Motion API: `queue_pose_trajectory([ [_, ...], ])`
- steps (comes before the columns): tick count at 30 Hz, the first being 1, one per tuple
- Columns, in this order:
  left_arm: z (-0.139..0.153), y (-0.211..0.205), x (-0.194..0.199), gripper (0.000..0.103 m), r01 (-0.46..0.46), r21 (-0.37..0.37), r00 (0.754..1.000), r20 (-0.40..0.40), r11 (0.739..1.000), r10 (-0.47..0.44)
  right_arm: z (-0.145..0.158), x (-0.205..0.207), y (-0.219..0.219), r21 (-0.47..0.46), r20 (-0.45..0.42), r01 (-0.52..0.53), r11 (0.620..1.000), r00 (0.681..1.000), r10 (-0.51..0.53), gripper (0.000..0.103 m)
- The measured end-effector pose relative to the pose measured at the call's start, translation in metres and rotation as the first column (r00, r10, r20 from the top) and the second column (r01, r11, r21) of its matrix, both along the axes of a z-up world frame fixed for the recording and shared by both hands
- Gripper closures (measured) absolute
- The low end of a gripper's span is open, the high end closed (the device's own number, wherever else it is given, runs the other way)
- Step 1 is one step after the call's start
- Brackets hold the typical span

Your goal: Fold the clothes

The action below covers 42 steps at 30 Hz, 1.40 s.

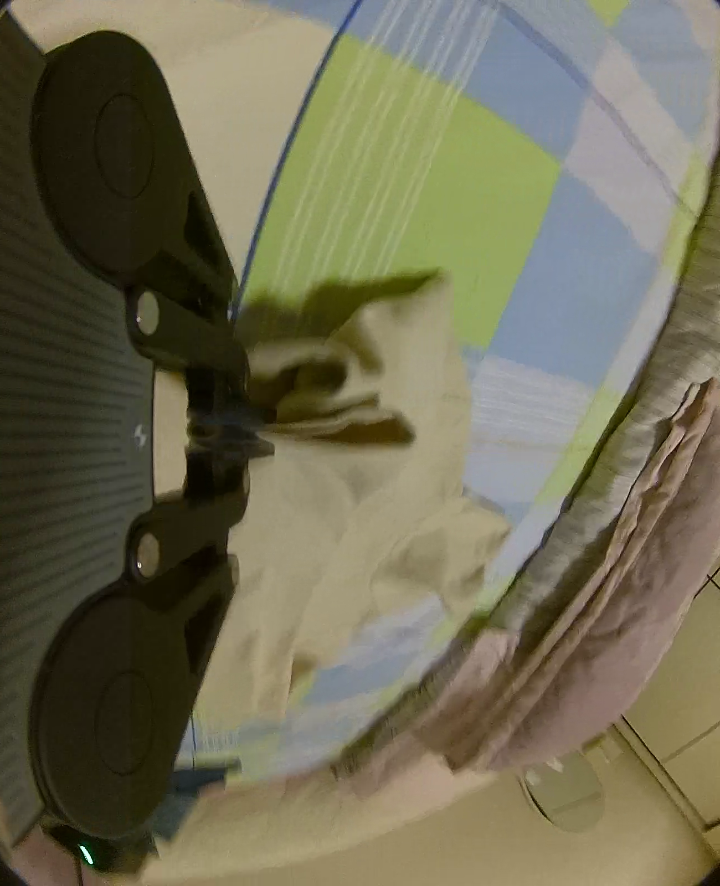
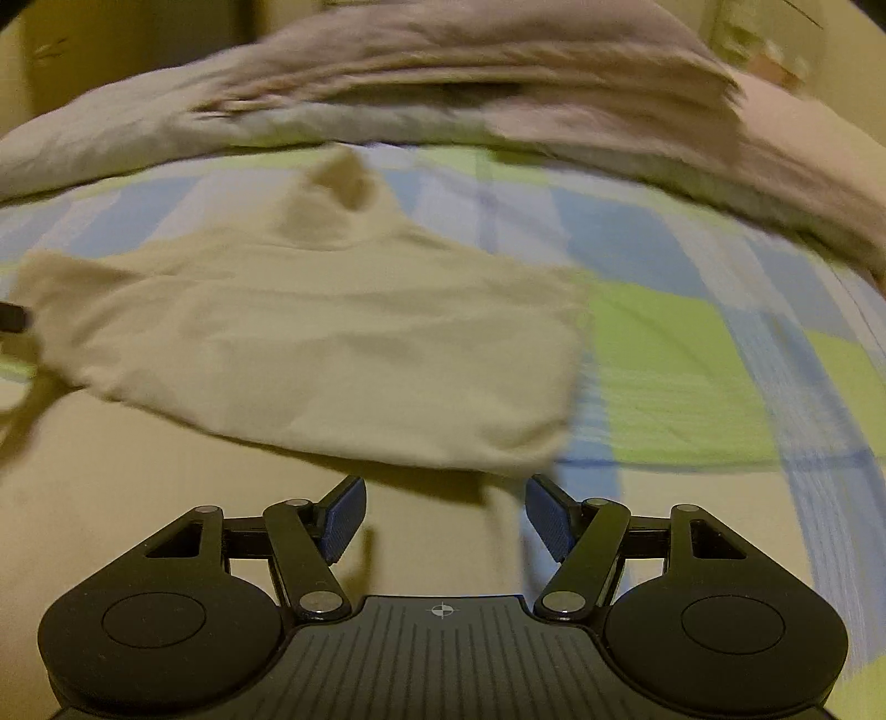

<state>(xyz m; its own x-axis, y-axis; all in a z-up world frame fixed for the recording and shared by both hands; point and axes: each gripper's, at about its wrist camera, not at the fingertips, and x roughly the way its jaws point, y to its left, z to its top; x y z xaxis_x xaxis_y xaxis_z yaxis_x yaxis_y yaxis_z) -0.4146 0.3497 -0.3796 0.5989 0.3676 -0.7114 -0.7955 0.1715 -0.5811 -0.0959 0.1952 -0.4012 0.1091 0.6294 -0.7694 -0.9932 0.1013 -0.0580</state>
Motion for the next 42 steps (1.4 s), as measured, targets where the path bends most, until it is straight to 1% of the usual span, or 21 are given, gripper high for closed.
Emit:
queue_pose_trajectory([
  [3,0.018,-0.008,0.006,0.102,0.024,-0.028,0.995,0.096,0.999,-0.021,0.0,-0.036,0.003,0.031,0.044,-0.178,0.984,0.983,0.176,0.036],
  [7,0.042,-0.021,0.024,0.102,0.054,-0.032,0.977,0.209,0.998,-0.046,0.0,-0.095,0.005,0.148,0.068,-0.432,0.889,0.902,0.427,0.035],
  [9,0.049,-0.025,0.038,0.102,0.088,-0.045,0.958,0.276,0.995,-0.072,0.0,-0.123,0.008,0.214,0.114,-0.501,0.838,0.865,0.488,0.035],
  [11,0.053,-0.028,0.054,0.102,0.131,-0.055,0.937,0.334,0.99,-0.106,0.003,-0.136,0.016,0.289,0.135,-0.506,0.813,0.862,0.489,0.036],
  [12,0.055,-0.029,0.06,0.102,0.147,-0.05,0.931,0.345,0.988,-0.121,0.005,-0.137,0.02,0.328,0.126,-0.488,0.809,0.871,0.475,0.037],
  [13,0.059,-0.03,0.065,0.101,0.16,-0.033,0.928,0.346,0.987,-0.138,0.01,-0.127,0.023,0.363,0.078,-0.441,0.82,0.892,0.445,0.075],
  [14,0.065,-0.031,0.066,0.101,0.163,0.001,0.931,0.331,0.987,-0.154,0.015,-0.112,0.027,0.371,0.029,-0.367,0.853,0.923,0.384,0.101],
  [16,0.076,-0.033,0.063,0.101,0.147,0.062,0.938,0.308,0.987,-0.159,0.03,-0.061,0.021,0.376,-0.038,-0.171,0.911,0.979,0.199,0.102],
  [18,0.08,-0.034,0.054,0.098,0.11,0.094,0.948,0.291,0.99,-0.132,0.054,0.011,-0.007,0.402,-0.11,0.064,0.914,0.994,-0.022,0.102],
  [19,0.079,-0.035,0.048,0.097,0.091,0.102,0.958,0.261,0.991,-0.115,0.067,0.049,-0.026,0.411,-0.135,0.179,0.894,0.982,-0.134,0.102],
  [21,0.068,-0.035,0.04,0.097,0.062,0.097,0.985,0.157,0.993,-0.077,0.093,0.121,-0.073,0.431,-0.139,0.394,0.811,0.918,-0.372,0.101],
  [22,0.062,-0.035,0.036,0.097,0.049,0.093,0.993,0.099,0.994,-0.058,0.103,0.156,-0.095,0.431,-0.139,0.498,0.753,0.861,-0.489,0.101],
  [24,0.045,-0.036,0.031,0.093,0.022,0.077,0.999,-0.046,0.997,-0.018,0.109,0.223,-0.134,0.364,-0.145,0.702,0.612,0.692,-0.708,0.096],
  [25,0.034,-0.038,0.029,0.092,0.009,0.069,0.993,-0.119,0.998,0.0,0.102,0.254,-0.148,0.25,-0.152,0.8,0.545,0.588,-0.794,0.073],
  [26,0.024,-0.039,0.028,0.091,-0.003,0.058,0.985,-0.172,0.998,0.013,0.094,0.274,-0.156,0.159,-0.16,0.855,0.493,0.515,-0.842,0.049],
  [30,-0.005,-0.04,0.026,0.083,-0.028,0.035,0.959,-0.283,0.999,0.037,0.055,0.231,-0.113,0.05,-0.326,0.804,0.592,0.574,-0.751,0.049],
  [33,-0.016,-0.035,0.033,0.082,-0.002,0.052,0.944,-0.33,0.999,0.02,0.026,0.199,-0.08,-0.018,-0.45,0.745,0.667,0.59,-0.671,0.049],
  [36,-0.02,-0.033,0.036,0.081,0.031,0.073,0.933,-0.36,0.997,-0.003,-0.003,0.167,-0.048,-0.073,-0.569,0.67,0.738,0.58,-0.583,0.051],
  [37,-0.02,-0.033,0.035,0.08,0.033,0.08,0.934,-0.357,0.996,-0.002,-0.012,0.157,-0.037,-0.088,-0.607,0.642,0.761,0.572,-0.552,0.058],
  [40,-0.024,-0.031,0.032,0.078,0.039,0.096,0.936,-0.352,0.995,-0.003,-0.041,0.125,-0.005,-0.122,-0.714,0.551,0.826,0.529,-0.458,0.059],
  [42,-0.028,-0.027,0.032,0.078,0.045,0.104,0.936,-0.353,0.994,-0.005,-0.05,0.125,0.012,-0.142,-0.72,0.533,0.834,0.522,-0.456,0.059],
])
